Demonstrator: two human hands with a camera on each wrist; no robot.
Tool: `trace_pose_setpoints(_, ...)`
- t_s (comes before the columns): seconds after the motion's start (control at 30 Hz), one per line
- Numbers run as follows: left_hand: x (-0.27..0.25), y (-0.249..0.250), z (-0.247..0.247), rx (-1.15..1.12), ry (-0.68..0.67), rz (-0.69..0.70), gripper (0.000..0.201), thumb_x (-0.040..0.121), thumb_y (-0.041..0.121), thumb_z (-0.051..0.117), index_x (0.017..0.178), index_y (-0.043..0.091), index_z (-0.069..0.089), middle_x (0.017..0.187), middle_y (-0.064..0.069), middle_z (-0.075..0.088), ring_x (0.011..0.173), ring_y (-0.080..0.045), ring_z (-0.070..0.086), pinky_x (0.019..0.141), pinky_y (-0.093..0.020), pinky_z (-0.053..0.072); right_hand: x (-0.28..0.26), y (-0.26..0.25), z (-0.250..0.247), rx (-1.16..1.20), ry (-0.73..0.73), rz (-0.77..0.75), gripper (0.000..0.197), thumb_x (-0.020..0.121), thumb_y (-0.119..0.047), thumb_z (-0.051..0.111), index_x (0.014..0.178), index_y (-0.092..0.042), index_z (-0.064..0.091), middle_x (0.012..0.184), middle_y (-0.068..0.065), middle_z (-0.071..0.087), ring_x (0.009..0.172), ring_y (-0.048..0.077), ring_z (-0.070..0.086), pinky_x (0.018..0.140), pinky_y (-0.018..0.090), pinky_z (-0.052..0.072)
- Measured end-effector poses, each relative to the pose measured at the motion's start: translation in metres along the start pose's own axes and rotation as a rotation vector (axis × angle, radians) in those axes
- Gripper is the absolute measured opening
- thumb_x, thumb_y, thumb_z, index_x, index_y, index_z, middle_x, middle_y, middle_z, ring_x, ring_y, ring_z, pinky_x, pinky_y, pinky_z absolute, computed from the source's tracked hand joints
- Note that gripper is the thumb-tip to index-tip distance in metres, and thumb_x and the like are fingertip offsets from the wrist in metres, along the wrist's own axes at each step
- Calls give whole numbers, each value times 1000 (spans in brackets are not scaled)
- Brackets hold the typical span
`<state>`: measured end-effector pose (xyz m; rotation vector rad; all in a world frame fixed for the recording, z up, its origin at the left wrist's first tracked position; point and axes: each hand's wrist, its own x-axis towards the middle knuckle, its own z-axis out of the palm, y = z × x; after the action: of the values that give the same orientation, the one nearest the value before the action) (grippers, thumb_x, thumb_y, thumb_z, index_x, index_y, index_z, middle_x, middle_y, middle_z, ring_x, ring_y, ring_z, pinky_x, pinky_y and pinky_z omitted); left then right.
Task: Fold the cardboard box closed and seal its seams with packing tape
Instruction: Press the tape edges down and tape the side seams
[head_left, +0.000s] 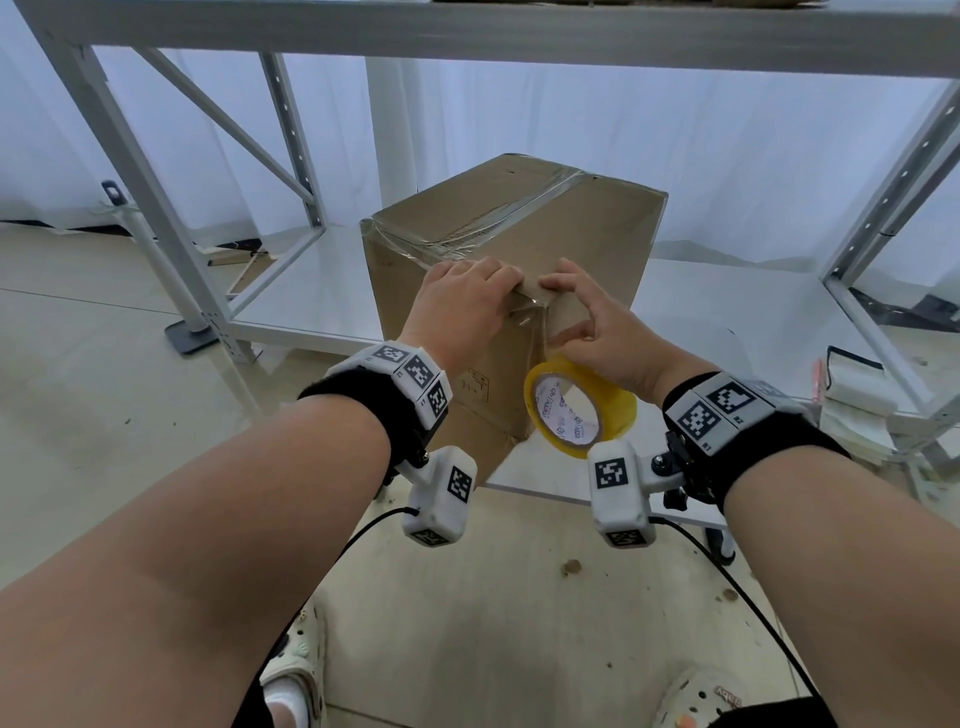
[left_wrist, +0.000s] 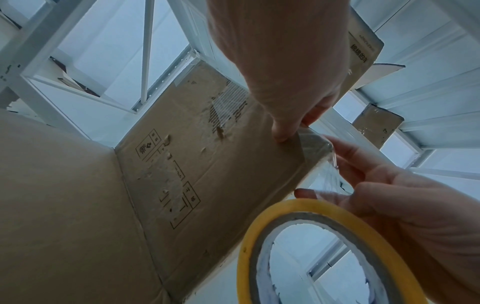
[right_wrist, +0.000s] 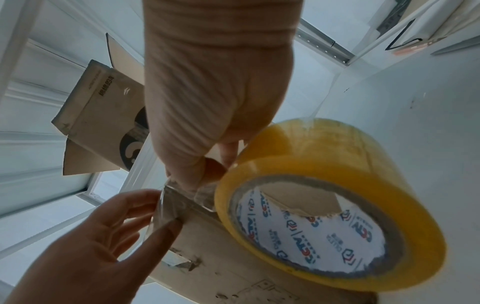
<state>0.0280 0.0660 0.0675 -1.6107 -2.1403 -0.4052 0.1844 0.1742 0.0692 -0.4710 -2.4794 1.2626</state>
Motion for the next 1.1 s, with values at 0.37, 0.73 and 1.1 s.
trace_pose_setpoints(0.37, -11, 9, -2, 17, -85, -15, 53, 93, 46, 48, 143, 36, 34, 137, -4, 43, 126, -26, 43, 110, -40, 20, -22, 15, -3, 228, 146, 676, 74, 85, -49, 64, 139, -16, 25, 118, 13, 53, 90, 32, 65, 70, 38, 58)
trace_pose_setpoints(0.73, -11, 6, 1, -10, -51, -30, 50, 91, 47, 53, 139, 36, 43, 132, -2, 48, 123, -26, 46, 108, -42, 25, -35, -19, -26, 6, 31, 470, 38, 95, -41, 52, 75, -10, 58, 60, 5, 53, 50, 14, 47, 49, 23, 44)
trace_pose_setpoints(1.1, -10, 3, 0, -54, -18, -13, 48, 92, 43, 53, 138, 32, 46, 129, -6, 50, 120, -29, 47, 107, -42, 28, -19, 3, 1, -227, -40, 428, 57, 99, -52, 32, 121, -4, 54, 113, 14, 59, 104, 28, 57, 91, 38, 45)
